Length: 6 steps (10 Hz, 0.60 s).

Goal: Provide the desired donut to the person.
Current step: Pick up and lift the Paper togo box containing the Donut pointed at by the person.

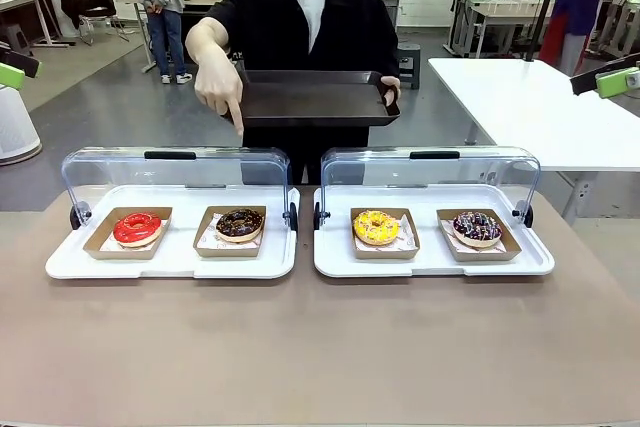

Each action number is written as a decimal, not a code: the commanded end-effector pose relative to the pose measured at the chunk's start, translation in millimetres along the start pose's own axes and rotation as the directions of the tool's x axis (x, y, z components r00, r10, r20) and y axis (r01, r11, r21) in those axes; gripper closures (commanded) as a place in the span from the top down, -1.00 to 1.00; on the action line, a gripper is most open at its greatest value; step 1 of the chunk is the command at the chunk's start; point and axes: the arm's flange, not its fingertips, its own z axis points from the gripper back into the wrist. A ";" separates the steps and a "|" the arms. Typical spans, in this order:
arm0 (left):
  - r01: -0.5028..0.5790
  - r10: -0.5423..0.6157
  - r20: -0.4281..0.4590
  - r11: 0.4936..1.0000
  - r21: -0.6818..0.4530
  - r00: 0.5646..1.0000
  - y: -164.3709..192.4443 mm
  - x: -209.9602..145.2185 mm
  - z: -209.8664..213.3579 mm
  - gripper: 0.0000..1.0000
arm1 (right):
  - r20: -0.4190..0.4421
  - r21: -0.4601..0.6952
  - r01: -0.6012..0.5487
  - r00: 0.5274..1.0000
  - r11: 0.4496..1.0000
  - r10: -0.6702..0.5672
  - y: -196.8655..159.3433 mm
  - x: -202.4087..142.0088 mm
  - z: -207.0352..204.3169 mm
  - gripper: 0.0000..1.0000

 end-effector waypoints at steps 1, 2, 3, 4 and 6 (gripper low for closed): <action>0.068 -0.069 -0.092 0.998 -0.008 0.993 -5.1 19.6 -10.2 1.00 | 0.008 0.006 -0.010 1.000 1.000 0.010 1.4 1.9 -0.1 1.00; 0.132 -0.131 -0.230 0.991 -0.014 0.964 -10.7 36.1 -27.1 1.00 | 0.008 0.006 -0.010 1.000 1.000 0.010 1.4 1.9 -0.1 1.00; 0.209 -0.201 -0.361 0.978 -0.018 0.911 -17.7 49.1 -49.5 1.00 | 0.008 0.006 -0.010 1.000 1.000 0.010 1.4 1.9 -0.1 1.00; 0.286 -0.262 -0.482 0.958 -0.024 0.836 -23.7 59.9 -75.3 1.00 | 0.008 0.006 -0.010 1.000 1.000 0.010 1.4 1.9 -0.1 1.00; 0.358 -0.342 -0.614 0.928 -0.103 0.711 -30.3 67.0 -135.5 1.00 | 0.008 0.006 -0.010 1.000 1.000 0.010 1.4 1.9 -0.1 1.00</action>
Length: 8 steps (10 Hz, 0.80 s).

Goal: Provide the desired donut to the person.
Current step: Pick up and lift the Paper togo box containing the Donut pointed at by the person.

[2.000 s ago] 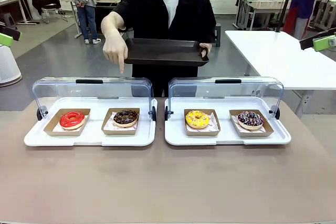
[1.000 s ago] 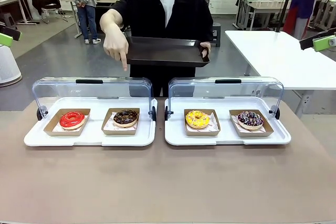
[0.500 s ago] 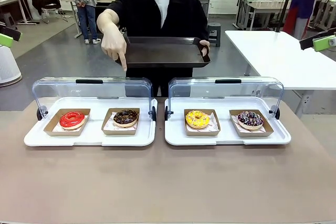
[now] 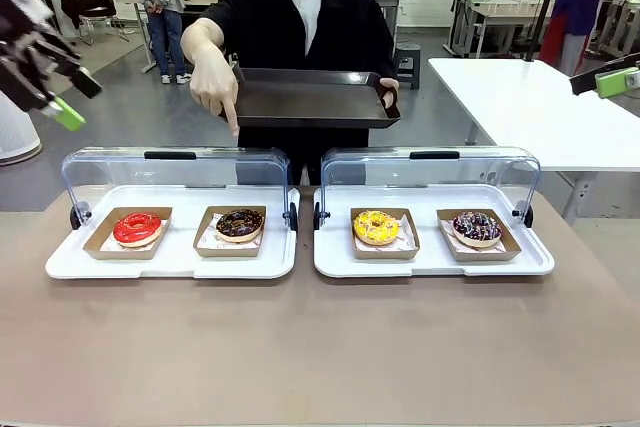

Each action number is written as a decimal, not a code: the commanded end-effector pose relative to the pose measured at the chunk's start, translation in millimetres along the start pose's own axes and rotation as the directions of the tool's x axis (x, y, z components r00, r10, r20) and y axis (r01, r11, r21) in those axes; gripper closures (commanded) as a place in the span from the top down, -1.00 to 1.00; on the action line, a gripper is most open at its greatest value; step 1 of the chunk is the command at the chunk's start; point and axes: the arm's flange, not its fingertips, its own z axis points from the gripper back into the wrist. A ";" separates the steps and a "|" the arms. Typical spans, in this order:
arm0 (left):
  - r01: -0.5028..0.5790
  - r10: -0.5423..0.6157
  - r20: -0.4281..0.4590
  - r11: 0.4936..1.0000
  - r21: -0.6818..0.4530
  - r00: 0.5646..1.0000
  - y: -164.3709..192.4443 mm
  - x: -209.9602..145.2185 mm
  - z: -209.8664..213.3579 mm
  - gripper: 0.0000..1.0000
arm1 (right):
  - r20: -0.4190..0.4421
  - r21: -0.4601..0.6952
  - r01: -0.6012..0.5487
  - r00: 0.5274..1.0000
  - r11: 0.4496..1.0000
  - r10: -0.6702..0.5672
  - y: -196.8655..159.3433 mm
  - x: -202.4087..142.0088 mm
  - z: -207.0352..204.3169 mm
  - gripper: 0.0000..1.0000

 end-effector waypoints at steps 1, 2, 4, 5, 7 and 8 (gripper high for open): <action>0.043 -0.044 -0.152 0.999 -0.012 0.987 14.3 15.9 -42.1 1.00 | 0.010 0.006 -0.009 1.000 1.000 0.009 0.9 1.2 0.4 1.00; 0.066 -0.074 -0.219 0.997 -0.044 0.973 17.4 25.7 -66.6 1.00 | 0.010 0.006 -0.009 1.000 1.000 0.009 0.9 1.2 0.4 1.00; 0.083 -0.109 -0.301 0.992 -0.097 0.947 30.0 36.4 -119.2 1.00 | 0.010 0.006 -0.009 1.000 1.000 0.009 0.9 1.2 0.4 1.00; 0.074 -0.103 -0.320 0.992 -0.100 0.942 32.8 36.2 -141.0 1.00 | 0.010 0.006 -0.009 1.000 1.000 0.009 0.9 1.2 0.4 1.00; 0.042 -0.075 -0.313 0.993 -0.109 0.947 30.2 37.4 -173.0 1.00 | 0.010 0.006 -0.009 1.000 1.000 0.009 0.9 1.2 0.4 1.00; 0.041 -0.068 -0.308 0.995 -0.095 0.949 28.6 39.6 -185.4 1.00 | 0.010 0.006 -0.009 1.000 1.000 0.009 0.9 1.2 0.4 1.00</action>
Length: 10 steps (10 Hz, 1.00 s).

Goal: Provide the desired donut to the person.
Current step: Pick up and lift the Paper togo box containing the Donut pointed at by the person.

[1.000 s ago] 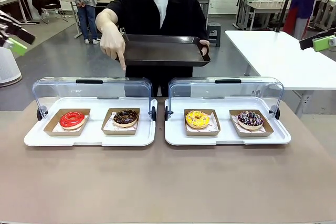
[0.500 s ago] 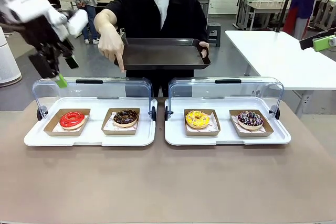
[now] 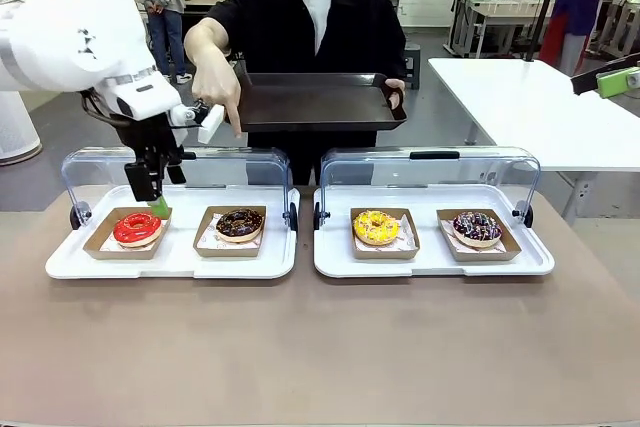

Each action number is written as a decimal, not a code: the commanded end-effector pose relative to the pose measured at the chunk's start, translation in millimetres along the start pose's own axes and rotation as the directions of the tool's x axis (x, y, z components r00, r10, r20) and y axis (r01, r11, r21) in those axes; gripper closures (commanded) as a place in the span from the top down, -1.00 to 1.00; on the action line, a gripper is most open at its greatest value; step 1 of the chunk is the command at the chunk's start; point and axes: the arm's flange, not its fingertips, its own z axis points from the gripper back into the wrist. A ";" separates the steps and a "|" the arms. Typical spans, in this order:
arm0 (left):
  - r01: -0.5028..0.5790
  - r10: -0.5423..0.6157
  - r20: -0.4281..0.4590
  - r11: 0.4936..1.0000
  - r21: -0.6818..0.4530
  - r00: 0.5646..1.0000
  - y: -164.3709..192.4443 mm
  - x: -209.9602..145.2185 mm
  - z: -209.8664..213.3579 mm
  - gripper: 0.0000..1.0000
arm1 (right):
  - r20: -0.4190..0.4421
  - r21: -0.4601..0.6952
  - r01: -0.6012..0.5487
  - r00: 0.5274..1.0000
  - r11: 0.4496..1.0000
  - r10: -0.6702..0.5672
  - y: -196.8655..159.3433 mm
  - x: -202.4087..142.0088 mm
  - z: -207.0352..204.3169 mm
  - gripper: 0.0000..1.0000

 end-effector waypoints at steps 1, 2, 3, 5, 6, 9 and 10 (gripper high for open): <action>-0.033 0.033 -0.001 0.999 0.042 0.999 -0.9 10.9 -10.6 1.00 | 0.010 0.008 -0.010 1.000 1.000 0.010 0.5 1.5 -0.8 1.00; -0.057 0.056 0.013 0.998 0.041 0.998 1.6 12.9 -18.9 1.00 | 0.010 0.008 -0.010 1.000 1.000 0.010 0.5 1.5 -0.8 1.00; -0.070 0.070 0.025 0.997 0.022 0.997 1.4 14.0 -27.2 1.00 | 0.010 0.008 -0.010 1.000 1.000 0.010 0.5 1.5 -0.8 1.00; -0.065 0.065 0.040 0.998 -0.009 0.997 -0.5 12.8 -33.8 1.00 | 0.010 0.008 -0.010 1.000 1.000 0.010 0.5 1.5 -0.8 1.00; -0.037 0.038 0.037 0.998 -0.047 0.999 -4.3 7.4 -25.5 1.00 | 0.010 0.008 -0.010 1.000 1.000 0.010 0.5 1.5 -0.8 1.00; -0.049 0.049 0.011 0.999 -0.006 0.999 2.9 10.3 -31.6 1.00 | 0.010 0.008 -0.010 1.000 1.000 0.010 0.5 1.5 -0.8 1.00; -0.049 0.049 0.011 0.999 -0.006 0.999 2.9 10.3 -31.6 1.00 | 0.010 0.008 -0.010 1.000 1.000 0.010 0.5 1.5 -0.8 1.00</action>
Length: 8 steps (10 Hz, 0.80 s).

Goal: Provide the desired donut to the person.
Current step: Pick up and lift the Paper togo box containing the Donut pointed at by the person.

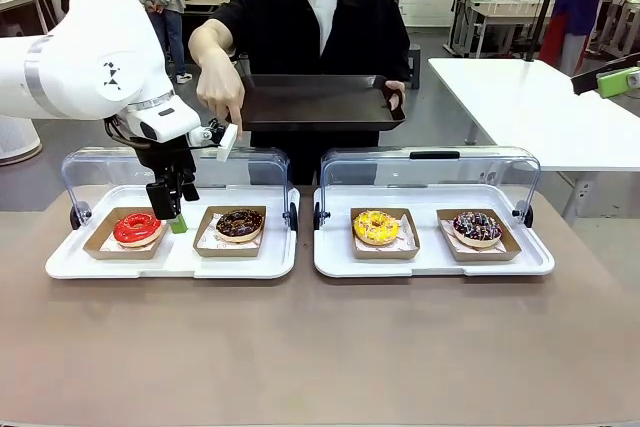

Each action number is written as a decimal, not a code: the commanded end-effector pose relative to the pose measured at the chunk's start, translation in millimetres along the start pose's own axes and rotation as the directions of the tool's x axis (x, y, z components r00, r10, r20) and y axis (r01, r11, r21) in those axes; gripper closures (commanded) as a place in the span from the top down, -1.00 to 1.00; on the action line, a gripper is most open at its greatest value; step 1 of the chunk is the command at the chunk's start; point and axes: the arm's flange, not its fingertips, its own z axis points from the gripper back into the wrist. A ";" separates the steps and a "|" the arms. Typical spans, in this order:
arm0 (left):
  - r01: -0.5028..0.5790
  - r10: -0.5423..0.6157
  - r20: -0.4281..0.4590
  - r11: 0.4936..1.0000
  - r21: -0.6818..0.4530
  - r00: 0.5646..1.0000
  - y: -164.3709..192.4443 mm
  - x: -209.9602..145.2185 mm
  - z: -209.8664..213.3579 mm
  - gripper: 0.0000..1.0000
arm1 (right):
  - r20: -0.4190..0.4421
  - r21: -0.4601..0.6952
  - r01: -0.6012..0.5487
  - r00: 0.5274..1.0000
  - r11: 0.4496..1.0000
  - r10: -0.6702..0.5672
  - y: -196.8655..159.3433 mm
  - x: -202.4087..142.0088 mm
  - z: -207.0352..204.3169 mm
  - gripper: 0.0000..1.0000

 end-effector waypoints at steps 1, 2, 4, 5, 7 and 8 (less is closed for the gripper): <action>0.001 -0.001 -0.004 1.000 0.011 1.000 1.2 0.5 0.7 1.00 | 0.010 0.007 -0.010 1.000 1.000 0.010 0.5 1.5 -0.7 1.00; 0.001 -0.001 -0.004 1.000 0.011 1.000 1.2 0.5 0.7 1.00 | 0.010 0.007 -0.010 1.000 1.000 0.010 0.5 1.5 -0.7 1.00; 0.014 -0.014 -0.043 1.000 0.018 0.999 1.9 3.3 -14.5 1.00 | 0.010 0.007 -0.010 1.000 1.000 0.010 0.5 1.5 -0.7 1.00; 0.043 -0.042 -0.061 0.999 0.014 0.997 4.3 8.1 -25.6 1.00 | 0.010 0.007 -0.010 1.000 1.000 0.010 0.5 1.5 -0.7 1.00; 0.044 -0.043 -0.067 0.999 0.012 0.997 10.8 17.6 -43.5 1.00 | 0.010 0.007 -0.010 1.000 1.000 0.010 0.5 1.5 -0.7 1.00; 0.037 -0.037 -0.066 0.999 0.001 0.997 15.1 20.0 -52.3 1.00 | 0.010 0.007 -0.010 1.000 1.000 0.010 0.5 1.5 -0.7 1.00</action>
